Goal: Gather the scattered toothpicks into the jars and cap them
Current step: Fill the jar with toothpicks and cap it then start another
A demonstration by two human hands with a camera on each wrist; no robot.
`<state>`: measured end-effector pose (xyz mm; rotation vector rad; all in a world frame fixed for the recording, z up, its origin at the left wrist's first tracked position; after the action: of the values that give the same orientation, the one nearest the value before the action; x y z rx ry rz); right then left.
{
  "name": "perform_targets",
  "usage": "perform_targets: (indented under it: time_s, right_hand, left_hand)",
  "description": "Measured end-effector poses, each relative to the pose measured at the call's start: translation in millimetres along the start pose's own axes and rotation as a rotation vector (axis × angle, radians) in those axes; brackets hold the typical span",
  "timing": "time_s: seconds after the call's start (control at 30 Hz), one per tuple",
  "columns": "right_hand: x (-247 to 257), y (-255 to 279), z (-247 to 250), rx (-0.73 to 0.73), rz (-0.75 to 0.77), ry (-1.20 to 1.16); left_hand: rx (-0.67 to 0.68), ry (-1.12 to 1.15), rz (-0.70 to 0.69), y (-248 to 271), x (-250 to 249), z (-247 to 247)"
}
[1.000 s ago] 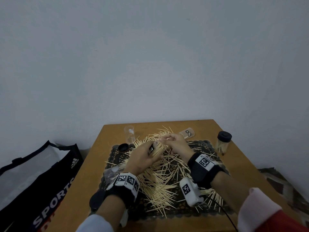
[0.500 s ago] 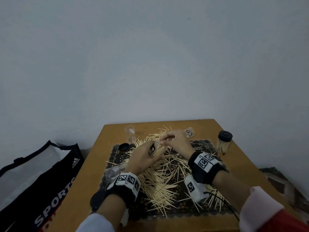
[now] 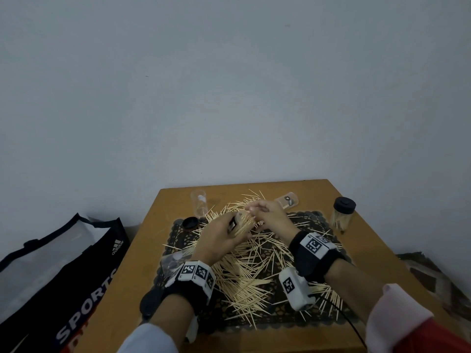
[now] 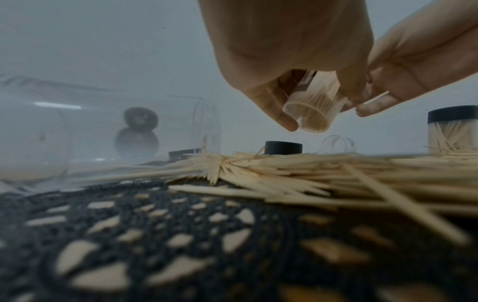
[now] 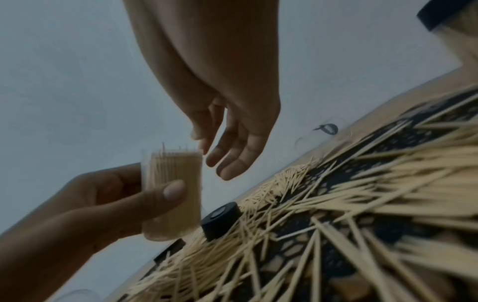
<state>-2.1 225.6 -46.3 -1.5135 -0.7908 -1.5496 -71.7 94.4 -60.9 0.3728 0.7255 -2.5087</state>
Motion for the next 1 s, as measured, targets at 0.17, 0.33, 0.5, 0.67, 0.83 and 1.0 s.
perform_targets:
  time_s: [0.17,0.33,0.5,0.67,0.83,1.0]
  right_hand:
    - [-14.3,-2.1,8.7,0.096,-0.072,0.482]
    - [-37.1,5.7,-8.6,0.38,-0.107,0.917]
    - [-37.0,10.6,-19.4,0.369,-0.039,1.145]
    - [-25.9,9.6,-23.6,0.236,-0.06,1.119]
    - [-18.2,8.2,-22.7,0.162,-0.062,1.199]
    - [-13.7,5.4,-26.1,0.142,0.054,1.317]
  left_hand:
    - [-0.035,-0.068,0.024,-0.3,7.8,0.4]
    - [-0.068,-0.149,0.042,-0.5,9.5,4.9]
    - [-0.081,-0.195,0.062,1.5,11.0,7.7]
    - [-0.056,-0.21,0.084,1.9,12.2,6.3]
    - [-0.046,-0.215,0.093,1.1,12.0,5.6]
    - [-0.039,-0.229,0.103,1.8,9.6,7.7]
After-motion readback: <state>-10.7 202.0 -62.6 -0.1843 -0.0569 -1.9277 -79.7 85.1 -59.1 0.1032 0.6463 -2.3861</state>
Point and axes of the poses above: each hand's wrist, its own y-axis away from the middle knuckle, its own z-axis out of the back of the hand, x = y × z, the point moved 7 cm from there along -y, towards the middle knuckle, and after that the axes turned 11 degrees about -y, right-handed, at the moved point
